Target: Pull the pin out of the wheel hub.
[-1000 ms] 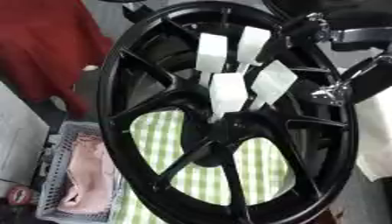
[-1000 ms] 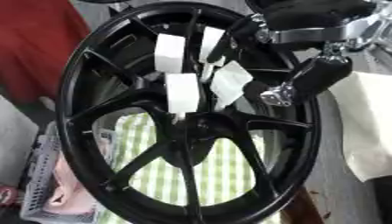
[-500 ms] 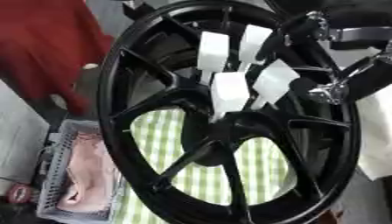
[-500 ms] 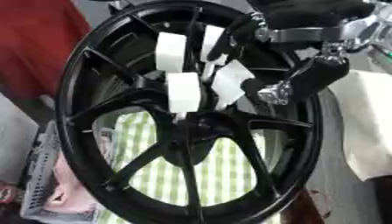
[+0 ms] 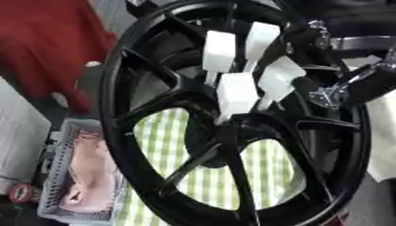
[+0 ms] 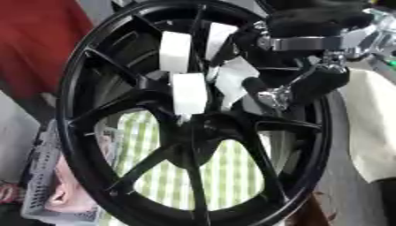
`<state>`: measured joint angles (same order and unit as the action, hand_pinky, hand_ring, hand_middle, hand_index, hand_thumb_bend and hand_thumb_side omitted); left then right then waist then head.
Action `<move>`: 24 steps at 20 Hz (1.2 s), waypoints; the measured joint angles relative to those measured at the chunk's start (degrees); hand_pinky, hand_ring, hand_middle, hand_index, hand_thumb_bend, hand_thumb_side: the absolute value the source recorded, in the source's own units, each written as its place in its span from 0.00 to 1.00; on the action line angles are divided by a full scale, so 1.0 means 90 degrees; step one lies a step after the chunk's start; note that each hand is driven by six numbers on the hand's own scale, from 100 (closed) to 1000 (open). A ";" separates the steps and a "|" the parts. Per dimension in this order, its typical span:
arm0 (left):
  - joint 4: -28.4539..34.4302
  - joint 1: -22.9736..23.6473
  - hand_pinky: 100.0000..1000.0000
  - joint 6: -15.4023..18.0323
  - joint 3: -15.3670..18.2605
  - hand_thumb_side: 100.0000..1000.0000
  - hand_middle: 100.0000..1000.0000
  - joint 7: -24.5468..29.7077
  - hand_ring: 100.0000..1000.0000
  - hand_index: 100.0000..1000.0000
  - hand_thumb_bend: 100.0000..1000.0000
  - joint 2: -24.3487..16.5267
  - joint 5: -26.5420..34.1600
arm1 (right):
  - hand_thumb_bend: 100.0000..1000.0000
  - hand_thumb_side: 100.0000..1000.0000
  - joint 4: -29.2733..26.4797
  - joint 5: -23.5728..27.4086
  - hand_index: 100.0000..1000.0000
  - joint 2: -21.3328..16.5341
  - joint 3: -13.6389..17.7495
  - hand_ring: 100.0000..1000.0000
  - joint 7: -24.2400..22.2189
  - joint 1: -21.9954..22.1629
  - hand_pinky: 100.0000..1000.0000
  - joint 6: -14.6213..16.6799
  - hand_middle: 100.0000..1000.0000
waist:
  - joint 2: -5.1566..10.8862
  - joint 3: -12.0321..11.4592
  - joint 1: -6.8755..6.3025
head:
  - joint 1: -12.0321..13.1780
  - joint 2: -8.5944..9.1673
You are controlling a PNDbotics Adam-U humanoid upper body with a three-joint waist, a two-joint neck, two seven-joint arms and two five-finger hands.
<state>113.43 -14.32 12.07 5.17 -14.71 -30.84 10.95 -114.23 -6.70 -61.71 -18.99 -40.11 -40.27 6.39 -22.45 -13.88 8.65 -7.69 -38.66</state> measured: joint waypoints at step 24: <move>0.0000 -0.0045 0.90 -0.0027 -0.0002 0.58 0.83 0.0039 0.92 0.86 0.19 0.0001 0.0000 | 0.07 0.00 0.0001 -0.0045 0.92 0.0001 0.0179 0.89 -0.0225 0.0168 0.89 -0.0056 0.83 | -0.0102 0.0006 0.0074 | 0.0026 0.0011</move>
<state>113.43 -14.72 11.82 5.15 -14.35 -30.83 10.95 -114.22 -7.11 -61.70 -17.37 -42.14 -38.76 5.88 -23.37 -13.83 9.31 -7.45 -38.57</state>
